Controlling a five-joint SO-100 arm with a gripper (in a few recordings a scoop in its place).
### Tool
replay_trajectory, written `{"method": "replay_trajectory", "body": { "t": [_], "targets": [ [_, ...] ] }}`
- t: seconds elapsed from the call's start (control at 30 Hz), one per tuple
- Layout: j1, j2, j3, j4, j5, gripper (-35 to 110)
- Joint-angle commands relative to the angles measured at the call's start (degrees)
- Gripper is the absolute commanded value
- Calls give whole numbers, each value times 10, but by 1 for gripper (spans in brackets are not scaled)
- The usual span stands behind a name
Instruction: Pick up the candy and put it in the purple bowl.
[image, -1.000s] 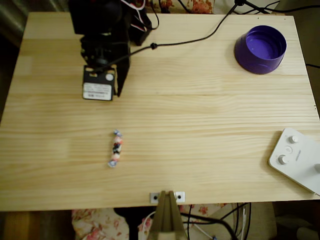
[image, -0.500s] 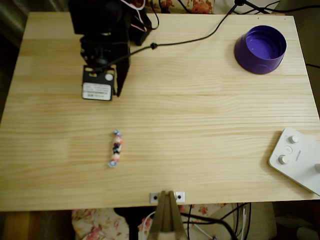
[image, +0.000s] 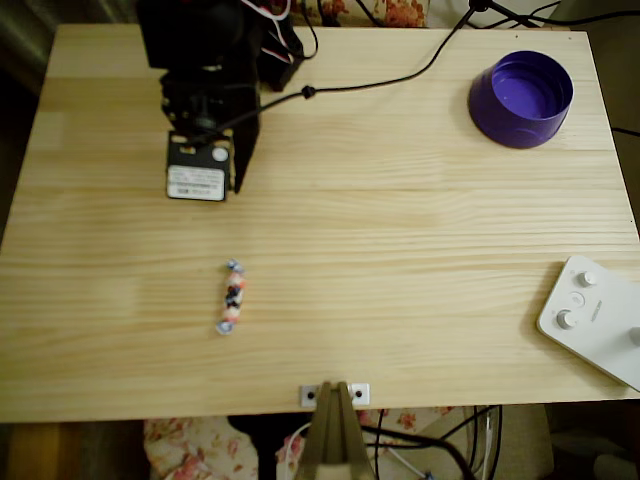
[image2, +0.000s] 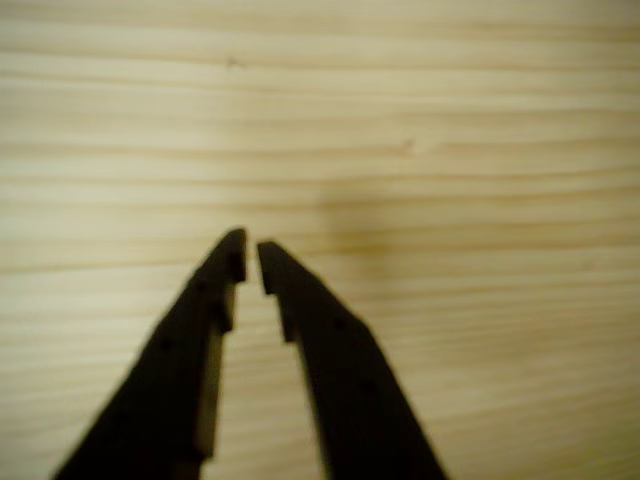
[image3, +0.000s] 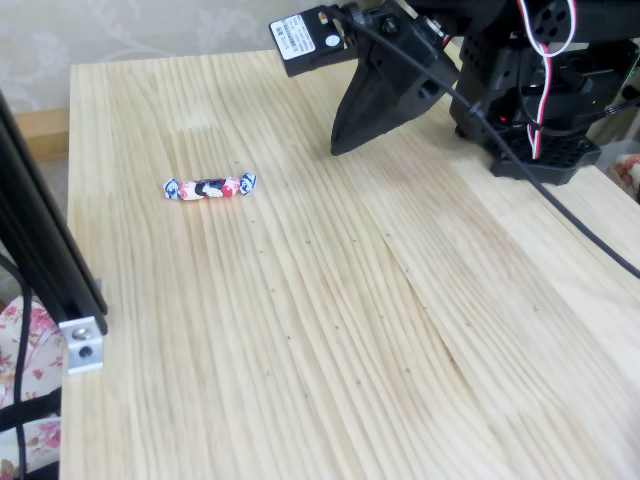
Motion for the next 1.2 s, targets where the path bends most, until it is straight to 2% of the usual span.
{"method": "replay_trajectory", "body": {
  "t": [0.0, 1.17],
  "targets": [
    [3, 19, -11, 8, -4, -1],
    [-1, 18, -32, 11, -20, -1]
  ]
}}
